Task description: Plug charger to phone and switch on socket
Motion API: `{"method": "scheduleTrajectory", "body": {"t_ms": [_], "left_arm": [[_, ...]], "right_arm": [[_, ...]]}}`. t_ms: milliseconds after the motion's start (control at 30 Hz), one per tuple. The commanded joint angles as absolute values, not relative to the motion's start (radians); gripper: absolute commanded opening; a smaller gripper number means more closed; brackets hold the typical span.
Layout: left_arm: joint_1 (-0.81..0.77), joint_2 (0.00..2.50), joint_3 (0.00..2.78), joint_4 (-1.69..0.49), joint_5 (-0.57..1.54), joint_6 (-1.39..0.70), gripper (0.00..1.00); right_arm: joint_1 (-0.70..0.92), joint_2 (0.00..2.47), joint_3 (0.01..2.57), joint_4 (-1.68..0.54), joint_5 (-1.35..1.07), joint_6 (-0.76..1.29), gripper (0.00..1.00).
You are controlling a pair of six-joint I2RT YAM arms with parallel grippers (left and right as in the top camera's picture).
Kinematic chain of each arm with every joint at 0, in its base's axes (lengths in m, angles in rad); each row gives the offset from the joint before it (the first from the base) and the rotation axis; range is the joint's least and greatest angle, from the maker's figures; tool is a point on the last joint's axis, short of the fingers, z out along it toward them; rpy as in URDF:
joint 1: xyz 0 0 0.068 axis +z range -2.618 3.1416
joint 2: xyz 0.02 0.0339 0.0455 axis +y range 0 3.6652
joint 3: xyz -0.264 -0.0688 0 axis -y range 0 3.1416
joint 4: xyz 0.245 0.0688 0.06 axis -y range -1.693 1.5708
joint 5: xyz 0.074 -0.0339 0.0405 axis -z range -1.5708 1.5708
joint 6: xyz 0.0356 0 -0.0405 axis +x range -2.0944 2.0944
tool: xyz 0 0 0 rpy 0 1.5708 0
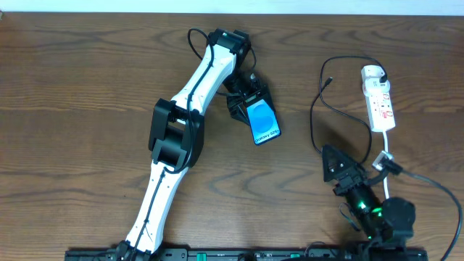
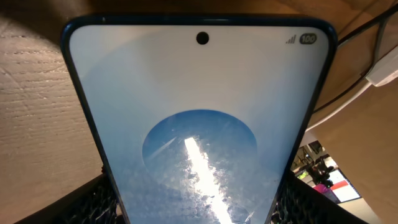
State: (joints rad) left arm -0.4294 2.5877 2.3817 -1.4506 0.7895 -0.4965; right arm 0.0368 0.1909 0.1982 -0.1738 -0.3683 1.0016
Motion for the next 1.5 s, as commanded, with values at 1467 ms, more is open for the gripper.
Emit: {"method": "scheduleTrajectory", "body": {"t_ms": [1467], "left_arm": [[-0.428,2.534,2.374,-1.459,0.872,-0.49,0.76]], "right_arm": [[0.524,1.385,0.598,0.112,-0.032,1.05,0.71]]}}
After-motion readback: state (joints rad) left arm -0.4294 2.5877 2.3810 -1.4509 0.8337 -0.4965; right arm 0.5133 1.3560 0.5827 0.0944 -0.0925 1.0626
